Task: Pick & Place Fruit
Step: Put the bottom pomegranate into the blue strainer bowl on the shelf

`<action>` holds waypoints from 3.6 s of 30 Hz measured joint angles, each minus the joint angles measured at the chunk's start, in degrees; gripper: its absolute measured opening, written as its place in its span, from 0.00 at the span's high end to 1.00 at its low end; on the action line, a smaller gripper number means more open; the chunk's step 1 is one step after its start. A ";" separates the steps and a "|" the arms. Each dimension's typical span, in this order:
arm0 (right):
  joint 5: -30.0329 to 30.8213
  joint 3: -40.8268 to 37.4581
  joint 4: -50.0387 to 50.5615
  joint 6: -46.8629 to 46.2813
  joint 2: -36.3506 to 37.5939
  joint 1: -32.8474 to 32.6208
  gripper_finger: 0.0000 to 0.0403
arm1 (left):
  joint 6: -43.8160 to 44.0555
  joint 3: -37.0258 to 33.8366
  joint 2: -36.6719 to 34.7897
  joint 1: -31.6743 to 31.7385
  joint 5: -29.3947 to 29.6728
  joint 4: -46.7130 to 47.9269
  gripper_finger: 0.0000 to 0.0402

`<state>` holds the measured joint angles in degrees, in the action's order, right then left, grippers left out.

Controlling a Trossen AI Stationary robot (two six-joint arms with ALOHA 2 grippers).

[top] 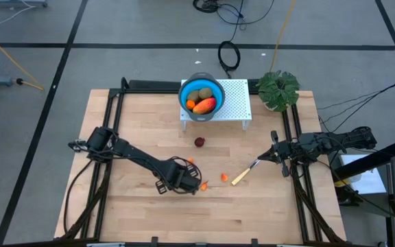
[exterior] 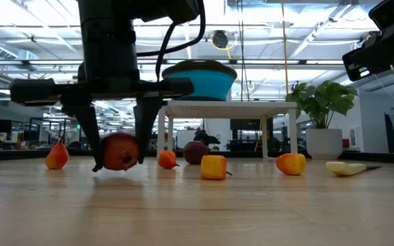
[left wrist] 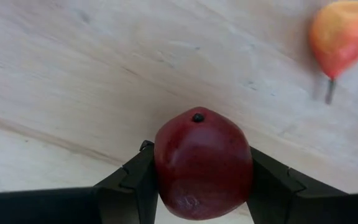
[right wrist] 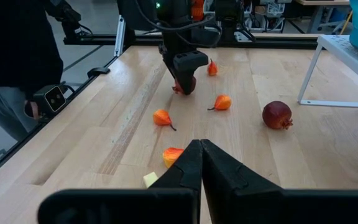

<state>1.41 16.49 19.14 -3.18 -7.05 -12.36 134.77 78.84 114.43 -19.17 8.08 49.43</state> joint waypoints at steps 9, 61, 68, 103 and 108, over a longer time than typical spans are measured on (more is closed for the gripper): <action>0.00 0.02 -0.01 -0.04 0.01 0.01 1.00 | -3.80 2.64 0.00 1.65 1.13 -0.04 0.55; -0.02 0.00 -0.02 -0.62 0.00 0.02 1.00 | -62.70 22.93 0.00 0.36 28.08 -2.26 0.55; 0.00 0.01 -0.02 -0.62 0.01 0.01 1.00 | -78.75 22.96 0.00 -0.84 32.72 -9.43 0.55; 0.00 0.00 -0.89 -0.61 0.02 0.02 1.00 | -97.72 22.96 -7.94 0.92 35.46 -23.20 0.55; 0.00 0.00 -0.87 -0.62 0.02 0.00 1.00 | -102.08 22.96 -9.65 2.64 32.64 -23.39 0.55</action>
<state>1.41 16.49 18.26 -3.80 -7.03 -12.36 32.69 101.80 104.78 -16.53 40.73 26.04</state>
